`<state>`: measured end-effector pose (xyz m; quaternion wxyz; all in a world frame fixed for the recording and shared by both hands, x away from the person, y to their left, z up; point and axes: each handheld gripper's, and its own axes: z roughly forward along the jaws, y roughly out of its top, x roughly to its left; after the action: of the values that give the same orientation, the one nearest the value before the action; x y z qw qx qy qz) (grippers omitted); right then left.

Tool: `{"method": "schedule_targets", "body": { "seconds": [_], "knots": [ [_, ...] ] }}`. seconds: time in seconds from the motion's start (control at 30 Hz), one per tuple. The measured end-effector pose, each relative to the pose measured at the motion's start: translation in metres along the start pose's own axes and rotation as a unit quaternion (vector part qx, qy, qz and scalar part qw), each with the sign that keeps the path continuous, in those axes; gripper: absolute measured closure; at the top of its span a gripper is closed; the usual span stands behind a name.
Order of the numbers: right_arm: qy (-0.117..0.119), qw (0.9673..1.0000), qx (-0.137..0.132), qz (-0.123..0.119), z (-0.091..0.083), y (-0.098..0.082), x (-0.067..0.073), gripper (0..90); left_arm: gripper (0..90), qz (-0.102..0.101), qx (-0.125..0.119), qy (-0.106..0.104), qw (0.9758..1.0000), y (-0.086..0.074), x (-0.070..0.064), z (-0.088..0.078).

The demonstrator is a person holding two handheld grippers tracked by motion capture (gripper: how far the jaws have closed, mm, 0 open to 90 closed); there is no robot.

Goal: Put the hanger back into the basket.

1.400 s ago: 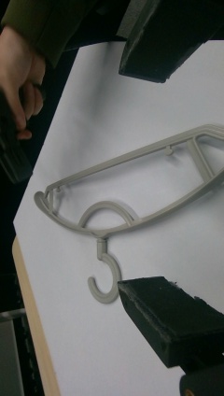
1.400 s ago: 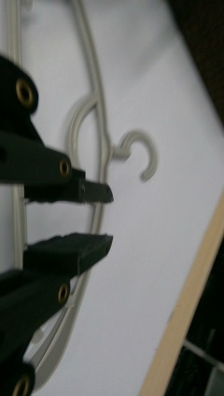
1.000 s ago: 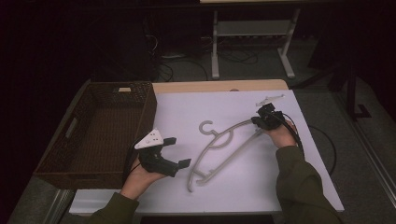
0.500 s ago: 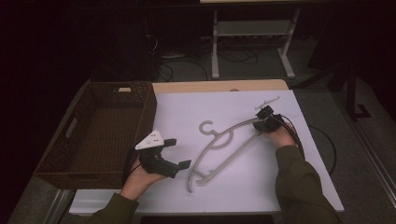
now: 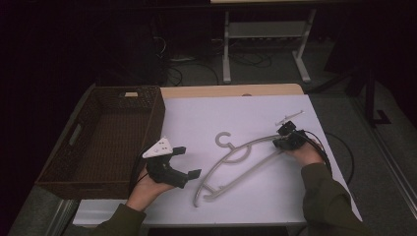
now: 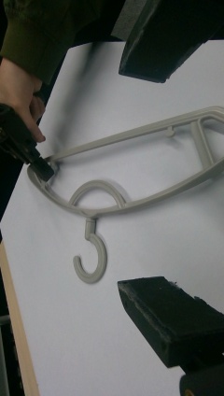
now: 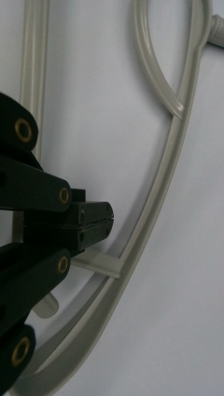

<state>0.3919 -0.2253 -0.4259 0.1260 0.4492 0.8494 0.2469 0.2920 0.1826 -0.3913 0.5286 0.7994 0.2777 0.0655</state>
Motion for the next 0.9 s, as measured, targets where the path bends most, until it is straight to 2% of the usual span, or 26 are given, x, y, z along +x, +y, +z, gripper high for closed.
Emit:
{"method": "schedule_targets", "body": {
  "seconds": [0.17, 0.37, 0.47, 0.5, 0.53, 0.63, 0.67, 0.7, 0.8, 0.9],
  "knots": [
    [-0.002, 1.0000, 0.008, -0.005, -0.010, -0.014, 0.008, 89.9, 0.1, 0.001, 0.001, -0.003, 1.0000, 0.000, -0.001, 0.001],
    [0.001, 1.0000, -0.002, 0.003, -0.016, -0.020, 0.010, 89.8, 0.1, 0.002, 0.003, -0.001, 1.0000, 0.000, 0.000, 0.000],
    [0.002, 0.9996, -0.028, 0.007, -0.023, -0.019, 0.013, 89.7, 0.1, 0.001, 0.002, -0.001, 1.0000, 0.000, 0.000, 0.000],
    [0.003, 0.9989, -0.046, 0.006, -0.030, -0.018, 0.016, 89.1, 0.1, 0.000, 0.002, -0.001, 1.0000, 0.000, 0.000, 0.000],
    [0.003, 0.9989, -0.046, 0.006, -0.030, -0.018, 0.016, 89.1, 0.1, 0.000, 0.002, 0.000, 1.0000, 0.000, 0.000, 0.000],
    [0.006, 0.9974, -0.071, -0.002, -0.042, -0.020, 0.024, 89.0, 0.1, 0.000, 0.003, 0.000, 1.0000, -0.001, 0.000, 0.000],
    [0.014, 0.9968, -0.079, 0.004, -0.046, -0.021, 0.027, 88.3, 0.1, -0.002, 0.002, 0.000, 1.0000, -0.001, 0.000, 0.000],
    [0.023, 0.9951, -0.096, -0.003, -0.052, -0.024, 0.032, 87.7, 0.1, -0.001, 0.003, -0.001, 1.0000, -0.001, 0.000, 0.000],
    [0.032, 0.9933, -0.111, -0.005, -0.057, -0.028, 0.039, 87.7, 0.1, 0.000, 0.004, -0.001, 1.0000, -0.002, 0.000, 0.001],
    [0.035, 0.9915, -0.124, -0.018, -0.061, -0.034, 0.047, 87.7, 0.1, -0.001, 0.007, -0.001, 1.0000, -0.003, 0.000, 0.001]
  ]
}}
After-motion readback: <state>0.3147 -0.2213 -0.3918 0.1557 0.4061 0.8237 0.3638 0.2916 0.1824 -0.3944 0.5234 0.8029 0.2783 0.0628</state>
